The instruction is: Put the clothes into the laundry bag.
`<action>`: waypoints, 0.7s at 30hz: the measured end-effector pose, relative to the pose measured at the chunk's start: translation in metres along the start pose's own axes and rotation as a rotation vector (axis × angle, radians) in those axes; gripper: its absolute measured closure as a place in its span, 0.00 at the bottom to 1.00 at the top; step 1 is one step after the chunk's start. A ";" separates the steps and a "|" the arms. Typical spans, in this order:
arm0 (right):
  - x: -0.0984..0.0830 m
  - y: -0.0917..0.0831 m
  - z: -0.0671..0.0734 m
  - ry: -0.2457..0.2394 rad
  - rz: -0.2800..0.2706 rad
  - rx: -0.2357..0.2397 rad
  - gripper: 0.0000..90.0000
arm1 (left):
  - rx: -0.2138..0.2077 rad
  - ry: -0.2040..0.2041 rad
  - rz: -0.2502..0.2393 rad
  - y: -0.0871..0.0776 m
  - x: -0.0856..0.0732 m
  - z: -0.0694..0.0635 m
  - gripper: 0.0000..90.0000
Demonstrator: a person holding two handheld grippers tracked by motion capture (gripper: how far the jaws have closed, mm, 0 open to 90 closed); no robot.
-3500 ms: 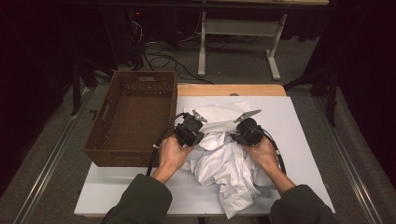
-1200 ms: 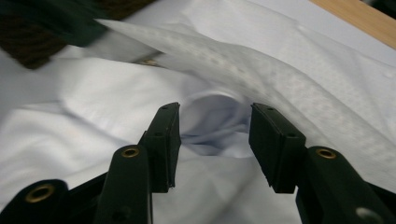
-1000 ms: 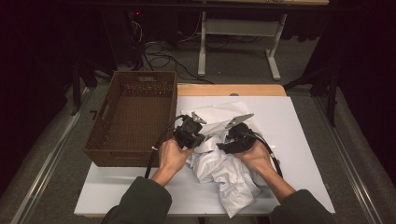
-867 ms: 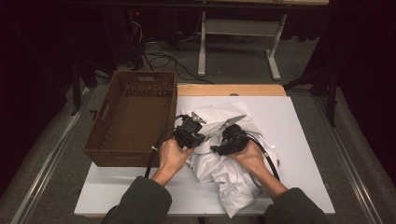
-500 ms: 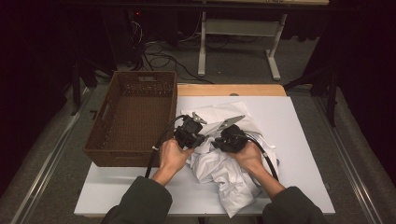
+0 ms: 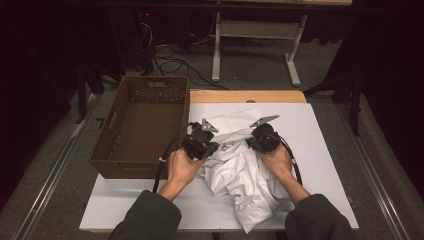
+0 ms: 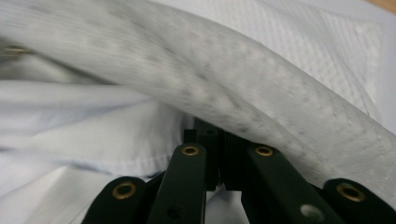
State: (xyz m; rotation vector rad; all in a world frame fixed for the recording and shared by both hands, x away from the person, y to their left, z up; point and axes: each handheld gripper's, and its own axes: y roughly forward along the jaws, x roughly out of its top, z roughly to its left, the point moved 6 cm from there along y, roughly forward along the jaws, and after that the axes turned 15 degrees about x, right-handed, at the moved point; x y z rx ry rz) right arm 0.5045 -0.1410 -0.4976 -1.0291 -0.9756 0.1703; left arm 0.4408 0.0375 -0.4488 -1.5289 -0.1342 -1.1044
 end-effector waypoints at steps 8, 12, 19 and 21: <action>-0.002 0.013 -0.007 0.031 0.030 -0.053 0.81 | 0.028 0.031 0.048 0.012 -0.007 -0.003 0.98; -0.001 -0.009 0.010 -0.021 -0.012 -0.011 0.67 | 0.031 0.013 0.056 0.018 -0.010 -0.001 0.98; -0.006 -0.026 0.054 -0.131 -0.032 0.117 0.45 | 0.037 0.006 0.056 0.019 -0.009 -0.001 0.98; -0.006 -0.015 0.065 -0.159 -0.002 0.148 0.42 | 0.036 0.006 0.058 0.019 -0.009 -0.001 0.98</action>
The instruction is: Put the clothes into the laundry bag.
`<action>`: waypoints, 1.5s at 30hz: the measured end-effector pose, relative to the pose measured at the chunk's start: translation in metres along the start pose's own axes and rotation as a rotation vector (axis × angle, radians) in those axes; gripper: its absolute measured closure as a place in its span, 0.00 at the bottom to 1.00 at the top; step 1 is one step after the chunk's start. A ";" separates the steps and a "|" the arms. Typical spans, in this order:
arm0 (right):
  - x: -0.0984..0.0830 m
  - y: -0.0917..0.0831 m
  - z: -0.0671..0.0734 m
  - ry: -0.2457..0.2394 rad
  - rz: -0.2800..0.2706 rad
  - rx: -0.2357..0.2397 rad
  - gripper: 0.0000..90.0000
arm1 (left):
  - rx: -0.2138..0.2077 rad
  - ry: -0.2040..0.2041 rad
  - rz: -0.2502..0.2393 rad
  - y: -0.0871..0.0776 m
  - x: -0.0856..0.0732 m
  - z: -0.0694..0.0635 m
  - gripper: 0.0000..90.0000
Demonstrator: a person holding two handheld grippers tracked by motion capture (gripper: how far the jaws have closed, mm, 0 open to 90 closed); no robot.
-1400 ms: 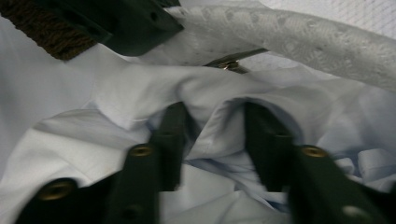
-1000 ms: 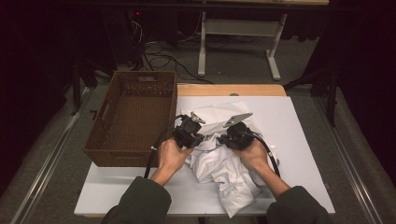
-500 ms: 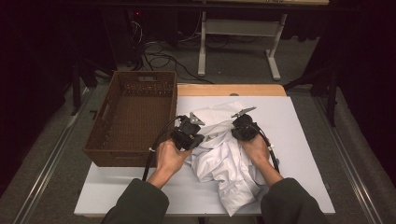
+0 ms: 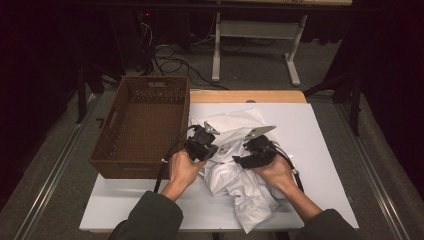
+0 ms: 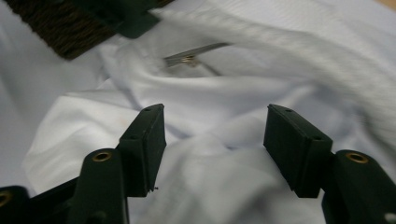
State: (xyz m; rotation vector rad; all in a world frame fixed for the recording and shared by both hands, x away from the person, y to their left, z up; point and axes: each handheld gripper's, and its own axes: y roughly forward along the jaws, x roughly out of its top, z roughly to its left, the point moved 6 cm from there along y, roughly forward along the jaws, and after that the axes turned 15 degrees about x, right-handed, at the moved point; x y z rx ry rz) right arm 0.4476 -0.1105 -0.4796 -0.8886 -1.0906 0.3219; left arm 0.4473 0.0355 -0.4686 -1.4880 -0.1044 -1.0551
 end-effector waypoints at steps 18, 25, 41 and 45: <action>-0.015 0.027 -0.001 -0.071 0.093 0.003 0.98 | 0.032 0.030 0.028 0.009 -0.003 0.002 0.98; -0.005 -0.011 -0.014 -0.018 -0.049 -0.056 0.98 | 0.034 0.041 0.017 0.005 -0.002 0.000 0.98; -0.014 0.007 -0.066 0.097 0.022 -0.241 0.99 | 0.024 0.110 -0.051 -0.018 0.003 -0.014 0.99; -0.017 0.014 -0.079 0.163 0.032 -0.246 0.97 | 0.032 0.113 -0.031 -0.014 0.001 -0.015 0.99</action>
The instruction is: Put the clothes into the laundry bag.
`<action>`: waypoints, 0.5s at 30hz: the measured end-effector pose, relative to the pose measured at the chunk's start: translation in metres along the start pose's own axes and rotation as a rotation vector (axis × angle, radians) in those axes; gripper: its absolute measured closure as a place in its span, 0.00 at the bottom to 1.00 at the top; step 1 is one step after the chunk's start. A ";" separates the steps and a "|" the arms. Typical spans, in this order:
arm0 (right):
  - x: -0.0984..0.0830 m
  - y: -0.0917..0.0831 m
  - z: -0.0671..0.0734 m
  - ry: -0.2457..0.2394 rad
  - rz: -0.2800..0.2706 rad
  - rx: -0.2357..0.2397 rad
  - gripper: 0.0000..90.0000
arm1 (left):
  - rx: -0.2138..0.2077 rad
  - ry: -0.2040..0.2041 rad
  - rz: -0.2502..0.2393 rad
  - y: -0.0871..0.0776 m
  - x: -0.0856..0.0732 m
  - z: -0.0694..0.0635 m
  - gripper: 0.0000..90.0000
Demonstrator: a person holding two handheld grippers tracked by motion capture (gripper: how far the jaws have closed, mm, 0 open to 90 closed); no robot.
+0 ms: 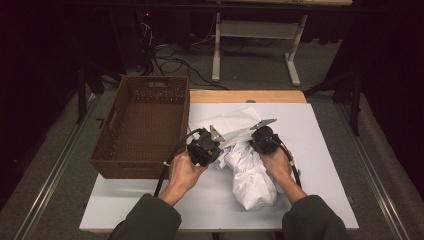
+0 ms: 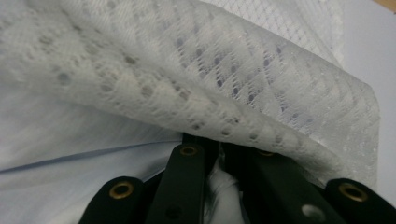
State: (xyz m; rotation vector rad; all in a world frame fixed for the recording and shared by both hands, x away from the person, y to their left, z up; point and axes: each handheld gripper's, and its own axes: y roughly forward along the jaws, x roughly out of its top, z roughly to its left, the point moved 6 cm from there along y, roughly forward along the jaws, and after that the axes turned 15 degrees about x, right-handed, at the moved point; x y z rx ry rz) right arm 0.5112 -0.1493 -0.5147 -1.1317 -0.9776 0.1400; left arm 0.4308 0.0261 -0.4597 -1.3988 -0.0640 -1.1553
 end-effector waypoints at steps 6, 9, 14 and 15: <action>0.003 -0.012 0.016 -0.032 -0.024 0.075 0.73 | -0.027 -0.042 0.038 0.016 -0.005 -0.001 0.99; 0.002 -0.030 0.032 -0.110 -0.034 0.077 0.63 | -0.029 -0.046 0.041 0.017 -0.007 -0.002 0.98; 0.000 -0.052 0.055 -0.173 -0.081 0.132 0.53 | -0.026 -0.048 0.037 0.016 -0.007 -0.002 0.98; 0.000 -0.053 0.060 -0.184 -0.087 0.150 0.51 | -0.027 -0.049 0.036 0.016 -0.007 -0.002 0.98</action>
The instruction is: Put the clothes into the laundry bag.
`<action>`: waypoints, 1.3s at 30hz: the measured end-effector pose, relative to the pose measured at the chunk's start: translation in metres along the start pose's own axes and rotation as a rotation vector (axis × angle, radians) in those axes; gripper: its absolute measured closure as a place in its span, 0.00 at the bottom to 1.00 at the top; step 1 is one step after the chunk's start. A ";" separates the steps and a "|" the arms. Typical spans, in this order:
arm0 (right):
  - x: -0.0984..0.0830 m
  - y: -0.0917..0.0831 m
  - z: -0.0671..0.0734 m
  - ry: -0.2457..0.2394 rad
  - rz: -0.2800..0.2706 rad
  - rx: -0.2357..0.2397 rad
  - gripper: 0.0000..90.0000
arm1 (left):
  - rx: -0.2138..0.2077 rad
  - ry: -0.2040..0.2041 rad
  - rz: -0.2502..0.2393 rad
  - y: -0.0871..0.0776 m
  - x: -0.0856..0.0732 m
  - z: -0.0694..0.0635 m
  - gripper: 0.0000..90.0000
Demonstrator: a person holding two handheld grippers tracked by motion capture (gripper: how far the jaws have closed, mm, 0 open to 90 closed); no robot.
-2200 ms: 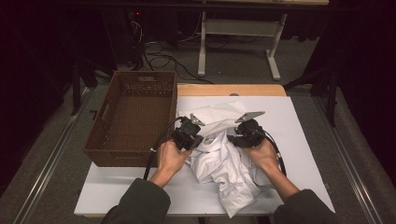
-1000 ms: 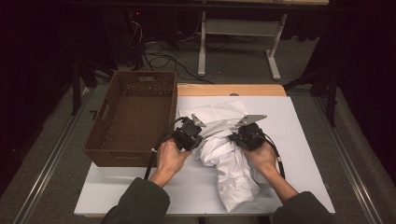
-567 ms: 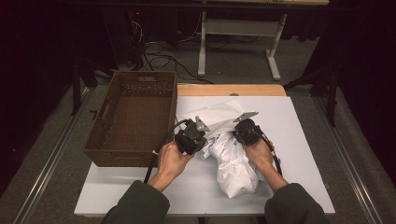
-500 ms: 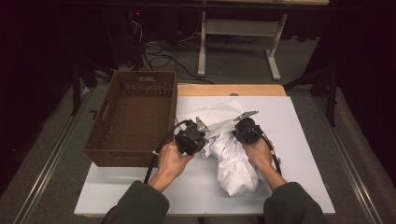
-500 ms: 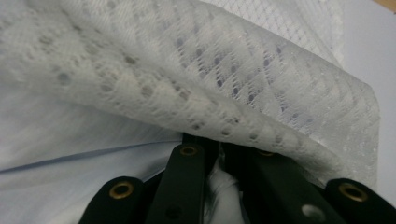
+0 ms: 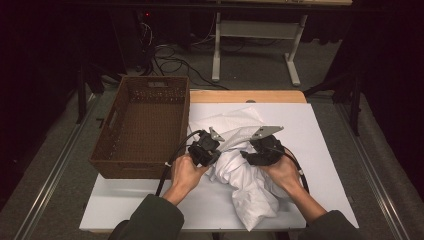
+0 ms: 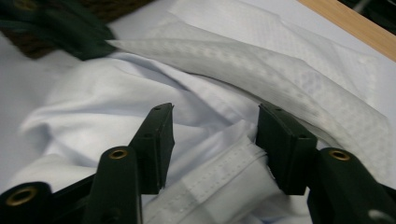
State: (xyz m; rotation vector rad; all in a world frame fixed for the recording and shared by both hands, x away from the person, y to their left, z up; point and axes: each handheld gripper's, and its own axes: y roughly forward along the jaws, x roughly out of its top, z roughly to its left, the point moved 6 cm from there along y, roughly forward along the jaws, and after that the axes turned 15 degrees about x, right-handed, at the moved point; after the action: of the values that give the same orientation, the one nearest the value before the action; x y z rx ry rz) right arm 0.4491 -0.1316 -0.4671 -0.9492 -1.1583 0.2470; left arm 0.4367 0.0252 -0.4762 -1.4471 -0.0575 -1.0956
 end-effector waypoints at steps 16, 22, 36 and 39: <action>-0.015 0.071 -0.003 -0.004 0.195 0.073 0.73 | -0.008 0.006 -0.009 -0.001 0.000 -0.003 0.98; -0.011 0.049 0.001 -0.024 0.141 0.084 0.95 | 0.003 0.014 -0.002 0.000 -0.003 -0.001 0.98; 0.000 0.032 -0.029 0.094 0.017 0.014 0.96 | -0.015 0.016 -0.080 -0.022 0.000 -0.003 0.99; -0.002 0.043 -0.043 0.126 0.041 -0.032 0.96 | -0.016 0.025 -0.083 -0.026 0.000 -0.004 0.99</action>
State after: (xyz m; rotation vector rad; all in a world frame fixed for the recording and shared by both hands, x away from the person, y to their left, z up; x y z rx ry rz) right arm 0.4976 -0.1286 -0.5033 -1.0039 -1.0305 0.1993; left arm 0.4181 0.0289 -0.4575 -1.4562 -0.0918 -1.1838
